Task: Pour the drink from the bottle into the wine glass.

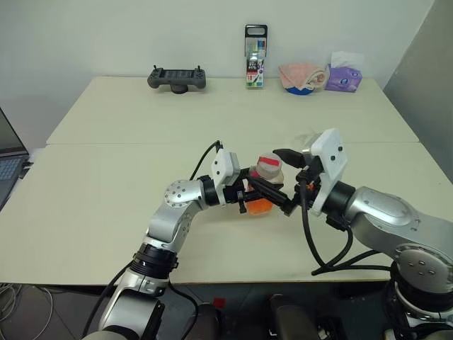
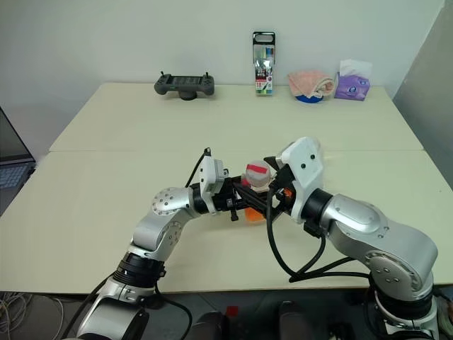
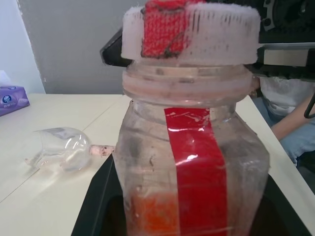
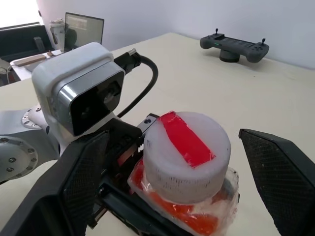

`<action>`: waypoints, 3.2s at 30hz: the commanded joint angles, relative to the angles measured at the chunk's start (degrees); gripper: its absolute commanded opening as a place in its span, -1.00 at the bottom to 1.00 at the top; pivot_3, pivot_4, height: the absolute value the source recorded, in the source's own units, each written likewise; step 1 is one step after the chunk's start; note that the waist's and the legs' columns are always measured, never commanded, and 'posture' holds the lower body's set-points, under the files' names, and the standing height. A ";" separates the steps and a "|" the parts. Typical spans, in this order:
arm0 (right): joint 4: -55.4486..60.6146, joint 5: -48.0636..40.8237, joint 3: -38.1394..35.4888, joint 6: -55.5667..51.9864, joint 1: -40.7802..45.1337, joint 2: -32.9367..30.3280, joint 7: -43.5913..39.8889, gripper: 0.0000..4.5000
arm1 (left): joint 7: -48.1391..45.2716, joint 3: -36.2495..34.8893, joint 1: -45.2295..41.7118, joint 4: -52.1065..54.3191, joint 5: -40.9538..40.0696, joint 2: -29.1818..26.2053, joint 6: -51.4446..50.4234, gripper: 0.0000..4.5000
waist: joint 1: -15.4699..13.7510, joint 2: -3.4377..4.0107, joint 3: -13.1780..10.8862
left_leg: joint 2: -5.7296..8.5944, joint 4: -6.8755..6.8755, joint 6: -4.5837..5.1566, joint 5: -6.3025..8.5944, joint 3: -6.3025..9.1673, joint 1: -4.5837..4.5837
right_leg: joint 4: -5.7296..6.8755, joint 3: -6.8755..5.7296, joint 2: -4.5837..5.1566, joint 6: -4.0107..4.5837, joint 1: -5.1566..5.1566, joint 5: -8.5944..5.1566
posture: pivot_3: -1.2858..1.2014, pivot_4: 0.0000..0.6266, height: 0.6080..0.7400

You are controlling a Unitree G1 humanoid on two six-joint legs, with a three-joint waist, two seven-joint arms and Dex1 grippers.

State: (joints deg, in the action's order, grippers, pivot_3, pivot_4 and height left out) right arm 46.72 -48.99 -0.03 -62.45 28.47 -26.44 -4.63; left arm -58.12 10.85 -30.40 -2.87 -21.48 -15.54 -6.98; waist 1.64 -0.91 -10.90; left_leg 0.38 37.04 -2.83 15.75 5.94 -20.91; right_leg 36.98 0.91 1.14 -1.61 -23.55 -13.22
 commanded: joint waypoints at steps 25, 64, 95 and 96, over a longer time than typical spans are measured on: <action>1.54 2.16 -2.99 1.93 -4.78 3.92 0.59 1.00 | 0.29 -0.96 0.16 1.78 0.96 0.14 1.79 -0.28 | 0.01 0.00 0.00 | 0.00 -0.02 0.00 0.00 0.02 -0.01 | -0.01 0.00 0.00 0.00 0.00 0.00 | 0.03 -0.52 1.00; -2.11 -14.88 -7.49 4.39 8.30 -1.84 -1.85 -0.19 | -0.17 -0.41 0.00 0.24 1.28 -0.59 2.00 -0.28 | 0.04 0.00 0.00 | -0.02 -0.02 0.01 0.00 0.01 0.00 | -0.02 -0.01 -0.01 0.00 0.00 0.00 | 0.03 -0.52 1.00; -22.04 25.72 -13.69 30.83 -32.82 7.78 6.22 -0.23 | 0.10 -1.20 -1.98 -0.22 0.99 1.28 1.13 -0.28 | 0.38 0.03 0.07 | -0.01 -0.03 0.02 0.01 -0.62 0.07 | 0.10 0.58 -0.04 -0.02 -0.17 0.11 | 0.03 -0.52 1.00; -22.54 25.64 -13.51 30.86 -32.52 8.32 5.79 -0.23 | 0.02 -1.28 -2.21 -0.37 1.07 1.29 1.13 -0.28 | 0.39 0.03 0.07 | -0.03 -0.03 0.04 0.00 -0.66 0.07 | 0.11 0.63 -0.09 0.01 -0.12 0.15 | 0.03 -0.52 1.00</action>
State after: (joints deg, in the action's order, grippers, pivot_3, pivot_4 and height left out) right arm 23.66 -24.17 -13.38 -33.38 -5.17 -18.34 1.97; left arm -58.11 9.93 -30.75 -4.64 -19.94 -14.25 -6.16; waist 2.03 -0.88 -10.83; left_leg 0.35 37.01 -2.74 15.72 5.26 -20.82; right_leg 37.10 1.57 1.04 -1.57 -23.64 -13.06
